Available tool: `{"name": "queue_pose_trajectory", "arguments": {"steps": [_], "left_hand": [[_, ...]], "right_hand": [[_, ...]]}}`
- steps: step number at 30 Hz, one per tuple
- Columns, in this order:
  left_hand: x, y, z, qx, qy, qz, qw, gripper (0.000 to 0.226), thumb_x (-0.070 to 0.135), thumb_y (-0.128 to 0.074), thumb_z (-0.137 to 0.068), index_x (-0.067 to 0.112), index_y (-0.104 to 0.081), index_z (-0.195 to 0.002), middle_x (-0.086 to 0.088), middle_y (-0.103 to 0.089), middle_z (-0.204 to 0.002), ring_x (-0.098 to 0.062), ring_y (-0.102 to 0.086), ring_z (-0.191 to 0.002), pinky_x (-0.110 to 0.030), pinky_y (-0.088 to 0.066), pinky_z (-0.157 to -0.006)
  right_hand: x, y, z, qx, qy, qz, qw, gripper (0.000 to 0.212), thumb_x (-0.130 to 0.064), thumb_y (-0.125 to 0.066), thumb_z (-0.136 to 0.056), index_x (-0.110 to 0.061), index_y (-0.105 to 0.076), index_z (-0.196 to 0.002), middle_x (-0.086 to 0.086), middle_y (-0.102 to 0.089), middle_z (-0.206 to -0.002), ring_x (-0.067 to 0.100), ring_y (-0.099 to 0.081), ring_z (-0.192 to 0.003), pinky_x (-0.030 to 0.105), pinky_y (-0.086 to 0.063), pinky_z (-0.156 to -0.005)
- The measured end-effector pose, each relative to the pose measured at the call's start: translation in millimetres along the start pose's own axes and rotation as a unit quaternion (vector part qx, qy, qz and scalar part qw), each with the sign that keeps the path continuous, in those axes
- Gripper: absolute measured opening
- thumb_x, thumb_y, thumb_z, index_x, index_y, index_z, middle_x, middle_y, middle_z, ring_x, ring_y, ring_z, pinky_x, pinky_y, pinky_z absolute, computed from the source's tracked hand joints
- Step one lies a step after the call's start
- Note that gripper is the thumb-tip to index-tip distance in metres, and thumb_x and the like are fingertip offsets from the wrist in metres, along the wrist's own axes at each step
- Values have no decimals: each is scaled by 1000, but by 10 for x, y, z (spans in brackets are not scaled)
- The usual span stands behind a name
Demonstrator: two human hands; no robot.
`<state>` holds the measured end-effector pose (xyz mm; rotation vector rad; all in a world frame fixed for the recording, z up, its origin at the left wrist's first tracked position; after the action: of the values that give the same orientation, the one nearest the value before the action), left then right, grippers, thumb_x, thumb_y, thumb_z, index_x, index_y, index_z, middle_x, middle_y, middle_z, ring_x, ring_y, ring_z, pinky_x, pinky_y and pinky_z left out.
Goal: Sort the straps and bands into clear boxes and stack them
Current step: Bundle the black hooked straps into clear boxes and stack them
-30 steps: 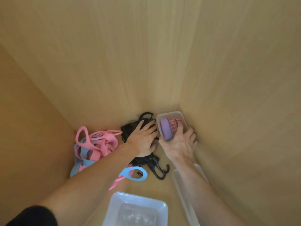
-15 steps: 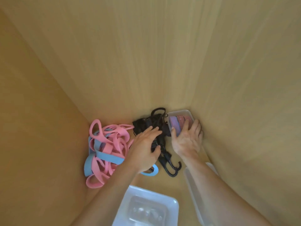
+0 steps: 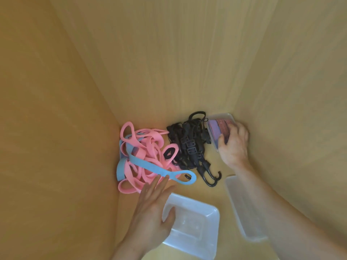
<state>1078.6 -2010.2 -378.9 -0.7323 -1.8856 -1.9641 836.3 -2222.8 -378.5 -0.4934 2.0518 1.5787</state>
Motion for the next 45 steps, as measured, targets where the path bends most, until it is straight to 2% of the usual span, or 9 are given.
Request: {"name": "queue_pose_trajectory", "arguments": {"steps": [3,7,12,15,26,29,35,42,45], "left_hand": [[-89,-69,172,-25,18,1,1000,63,39,-52,-97,41,-26,-154,25,-8,-163,1,5,-152,-34,-7,-126],[-103,-106,365,-14,54,19,998,66,39,-49,-94,44,-21,-154,30,-10,-157,5,-11,-148,-23,-23,-120],[-84,-159,490,14,84,66,994,68,33,-49,-91,44,-22,-152,36,-11,-150,10,-25,-137,-18,-41,-102],[-98,-171,466,17,80,84,993,66,33,-47,-90,41,-25,-152,30,-17,-149,7,-31,-135,-22,-46,-98],[-47,-121,531,47,121,88,988,62,31,-46,-94,39,-24,-152,25,-20,-152,6,-23,-142,-19,-32,-112],[-50,-92,574,51,139,83,985,62,30,-48,-96,42,-23,-152,27,-18,-153,8,-19,-143,-15,-26,-114],[-40,22,546,88,147,74,982,63,26,-59,-95,43,-33,-150,35,-20,-151,11,-15,-144,-20,-24,-115],[146,87,180,126,145,58,980,45,17,-63,-91,31,-59,-134,23,-37,-144,1,-28,-139,-30,-36,-113],[217,90,56,130,127,48,982,41,14,-64,-89,32,-64,-126,31,-37,-135,2,-34,-133,-28,-40,-109]], "right_hand": [[-100,162,526,0,38,-73,997,26,-2,-64,-86,-4,-67,-112,11,-58,-122,32,-52,-118,32,-36,-107],[-241,232,1434,-114,67,-141,981,24,4,-64,-85,-15,-67,-99,-7,-59,-102,20,-60,-98,31,-46,-88],[-197,209,2076,-168,40,-96,980,30,-9,-62,-92,-28,-62,-114,-25,-53,-111,1,-54,-106,10,-37,-91],[-137,165,2136,-190,43,-80,978,37,-5,-54,-96,-27,-58,-125,-22,-52,-116,-4,-49,-105,1,-29,-93],[-141,1,1939,-228,57,-92,968,24,-24,-53,-101,-31,-60,-123,-34,-52,-114,0,-54,-102,12,-36,-85],[-184,-8,1873,-232,54,-102,966,18,-31,-50,-102,-33,-65,-111,-31,-61,-104,2,-59,-98,13,-39,-80],[-78,66,1306,-166,5,-133,977,23,-10,-57,-94,-30,-66,-98,-14,-65,-93,2,-61,-83,16,-46,-72],[-155,-210,1080,-334,-17,-155,929,17,-26,-68,-93,-36,-65,-80,-18,-68,-77,-1,-62,-70,18,-45,-66],[-227,-283,1125,-338,-9,-146,930,24,-22,-67,-95,-29,-63,-72,-20,-65,-68,-3,-57,-60,19,-43,-60]]}}
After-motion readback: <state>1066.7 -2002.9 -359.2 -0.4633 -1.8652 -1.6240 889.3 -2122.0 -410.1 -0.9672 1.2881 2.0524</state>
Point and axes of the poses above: each hand's wrist, its own z-axis away from the middle knuckle, its own y-axis out of the back of the hand, x = y × z, the point moved 3 cm from there along -z, towards the middle knuckle
